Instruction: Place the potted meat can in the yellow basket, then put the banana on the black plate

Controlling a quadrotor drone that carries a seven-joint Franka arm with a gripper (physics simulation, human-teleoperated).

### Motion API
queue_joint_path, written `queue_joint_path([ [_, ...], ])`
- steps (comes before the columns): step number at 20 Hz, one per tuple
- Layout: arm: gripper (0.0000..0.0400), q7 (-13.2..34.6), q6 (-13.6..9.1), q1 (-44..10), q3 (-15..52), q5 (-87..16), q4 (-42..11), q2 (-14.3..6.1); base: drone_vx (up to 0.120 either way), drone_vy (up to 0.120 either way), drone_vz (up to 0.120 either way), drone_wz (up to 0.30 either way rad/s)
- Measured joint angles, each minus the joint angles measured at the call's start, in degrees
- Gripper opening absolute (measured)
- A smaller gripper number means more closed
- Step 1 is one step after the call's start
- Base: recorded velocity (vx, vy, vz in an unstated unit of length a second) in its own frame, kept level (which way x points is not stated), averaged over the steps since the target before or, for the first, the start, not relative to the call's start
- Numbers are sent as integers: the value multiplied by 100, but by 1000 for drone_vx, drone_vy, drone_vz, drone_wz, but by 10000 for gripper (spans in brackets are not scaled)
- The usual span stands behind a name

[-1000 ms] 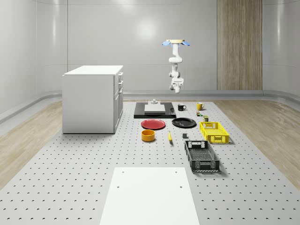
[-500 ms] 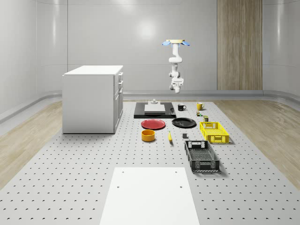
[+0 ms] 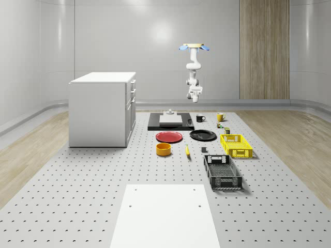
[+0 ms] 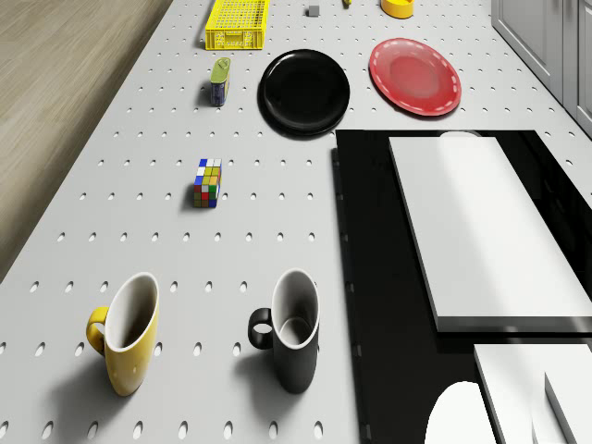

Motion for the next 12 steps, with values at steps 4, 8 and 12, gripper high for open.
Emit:
queue_joint_path([
  [4,400,24,19,-40,129,-182,-19,-14,30,90,0,0],
  [8,400,71,41,-118,382,-537,-57,-33,120,120,0,0],
  [12,400,166,74,-270,869,-1226,-166,-68,120,120,0,0],
])
